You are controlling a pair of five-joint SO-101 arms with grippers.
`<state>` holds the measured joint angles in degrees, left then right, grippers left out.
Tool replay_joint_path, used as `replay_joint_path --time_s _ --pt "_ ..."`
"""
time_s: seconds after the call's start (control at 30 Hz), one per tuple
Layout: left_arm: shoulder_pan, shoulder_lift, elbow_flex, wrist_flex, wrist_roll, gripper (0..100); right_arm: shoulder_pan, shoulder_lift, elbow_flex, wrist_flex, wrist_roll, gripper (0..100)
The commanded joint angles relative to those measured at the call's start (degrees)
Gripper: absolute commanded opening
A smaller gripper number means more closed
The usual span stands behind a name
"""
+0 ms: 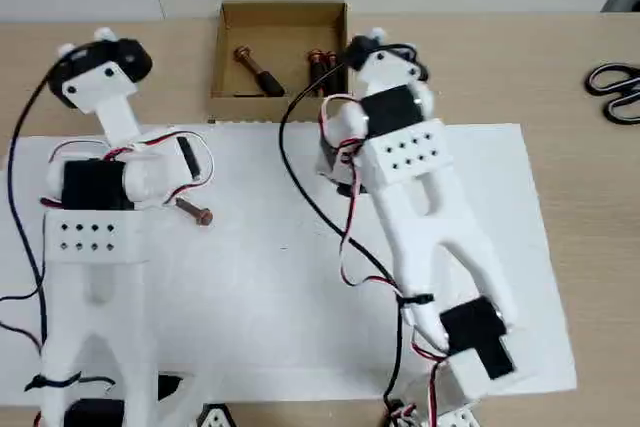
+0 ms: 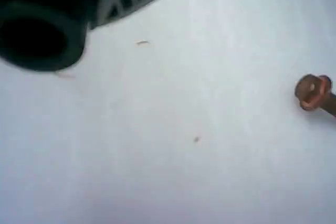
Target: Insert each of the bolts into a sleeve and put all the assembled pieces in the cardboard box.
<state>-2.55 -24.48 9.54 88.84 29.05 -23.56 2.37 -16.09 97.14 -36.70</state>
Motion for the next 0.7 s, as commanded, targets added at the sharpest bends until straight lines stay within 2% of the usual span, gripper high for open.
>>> replay_joint_path --time_s 0.0,0.2,0.43,0.67 --pt "0.18 -0.18 -4.88 2.81 0.26 1 3.91 -5.93 -2.55 1.19 3.6 0.2" --pt "0.18 -0.18 -5.93 3.87 0.26 1 9.1 -9.89 -1.49 1.36 4.4 0.2" --pt "0.18 0.18 -8.22 3.43 0.26 1 9.54 -10.24 5.19 1.36 4.04 0.2" --pt "0.09 13.01 -23.52 8.97 0.26 1 9.71 -10.24 5.45 1.36 4.04 0.2"
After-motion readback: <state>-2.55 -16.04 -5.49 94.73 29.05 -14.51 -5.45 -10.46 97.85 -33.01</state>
